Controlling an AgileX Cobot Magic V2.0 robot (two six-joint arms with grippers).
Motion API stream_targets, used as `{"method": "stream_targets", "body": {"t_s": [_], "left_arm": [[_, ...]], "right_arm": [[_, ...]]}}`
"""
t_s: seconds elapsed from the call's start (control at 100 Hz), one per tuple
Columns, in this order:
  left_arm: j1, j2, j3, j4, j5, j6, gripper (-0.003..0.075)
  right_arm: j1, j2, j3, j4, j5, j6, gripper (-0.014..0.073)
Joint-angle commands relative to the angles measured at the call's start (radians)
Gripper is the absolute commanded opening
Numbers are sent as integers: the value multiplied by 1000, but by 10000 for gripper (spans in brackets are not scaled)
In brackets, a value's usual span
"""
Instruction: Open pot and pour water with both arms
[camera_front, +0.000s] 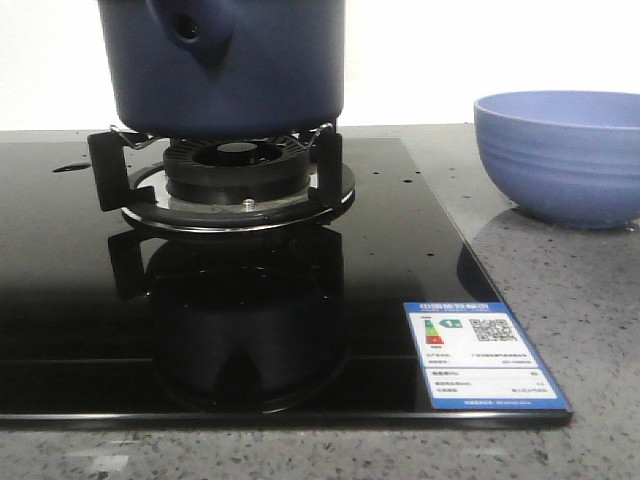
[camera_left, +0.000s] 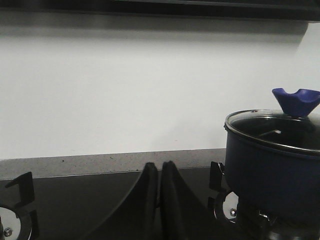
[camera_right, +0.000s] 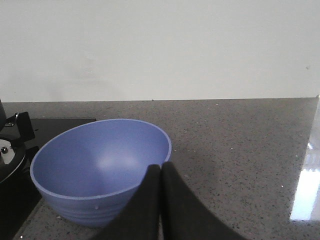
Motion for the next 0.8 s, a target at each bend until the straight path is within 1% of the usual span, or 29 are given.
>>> {"method": "stream_targets", "body": {"t_s": [0.0,0.08,0.1,0.11,0.15,0.16,0.18,0.19,0.2,0.21,0.22,0.23,0.24,0.25,0.26,0.27,0.28,0.29,0.3,0.31,0.32,0.33,0.34,0.35,0.37,0.4,0.44,0.61,0.79], "left_arm": [[-9,6,-27,-26,0,-2,-20],[-9,6,-27,-10,-9,-56,-20],[-9,6,-27,33,-20,-111,-20],[-9,6,-27,33,-22,-111,-20],[-9,6,-27,150,-38,-245,-20],[-9,6,-27,201,-46,-303,-20],[-9,6,-27,259,-55,-366,-20],[-9,6,-27,323,-57,-434,-20],[-9,6,-27,358,-60,-470,-20],[-9,6,-27,430,-68,-546,-20],[-9,6,-27,468,-71,-585,-20],[-9,6,-27,506,-76,-667,-20],[-9,6,-27,587,-78,-710,-20],[-9,6,-27,628,-82,-754,-20],[-9,6,-27,710,-84,-841,-20],[-9,6,-27,752,-87,-885,-20],[-9,6,-27,834,-98,-973,-20],[-9,6,-27,875,-98,-1016,-20],[-9,6,-27,914,-103,-1101,-20],[-9,6,-27,990,-105,-1141,-20],[-9,6,-27,1027,-111,-1181,-20],[-9,6,-27,1095,-114,-1257,-20],[-9,6,-27,1128,-117,-1292,-20],[-9,6,-24,1189,-123,-1359,-20],[-9,6,-20,1244,-133,-1443,-20],[-9,6,-12,1344,-146,-1524,-20],[-9,2,4,1395,-160,-1579,-20],[-32,-112,95,1499,-169,-1582,-20],[-46,-265,237,1513,-254,-1615,-20]], "right_arm": [[-7,4,-29,12,-69,-12,-63],[-7,4,-29,12,-69,-12,-63],[-7,4,-29,12,-69,-12,-63],[-7,4,-29,12,-69,-12,-63],[-7,4,-29,12,-69,-12,-63],[-7,4,-29,12,-69,-12,-63],[-7,4,-29,12,-69,-12,-63],[-7,4,-29,12,-69,-12,-63],[-7,4,-29,12,-69,-12,-63],[-7,4,-29,12,-69,-12,-63],[-7,4,-29,12,-69,-12,-63],[-7,4,-29,12,-69,-12,-63],[-7,4,-29,12,-69,-12,-63],[-7,4,-29,12,-69,-12,-63],[-7,4,-29,12,-69,-12,-63],[-7,4,-29,12,-69,-12,-63],[-7,4,-29,12,-69,-12,-63],[-7,4,-29,12,-69,-12,-63],[-7,4,-29,12,-69,-12,-63],[-7,4,-29,12,-69,-12,-63],[-7,4,-29,12,-69,-12,-63],[-7,4,-29,12,-69,-12,-63],[-7,4,-29,12,-69,-12,-63],[-7,4,-29,12,-69,-12,-63],[-7,4,-29,12,-69,-12,-63],[-7,4,-29,12,-69,-12,-63],[-7,4,-29,12,-69,-12,-63],[-7,4,-29,12,-69,-12,-63],[-7,4,-29,12,-69,-12,-63]]}}
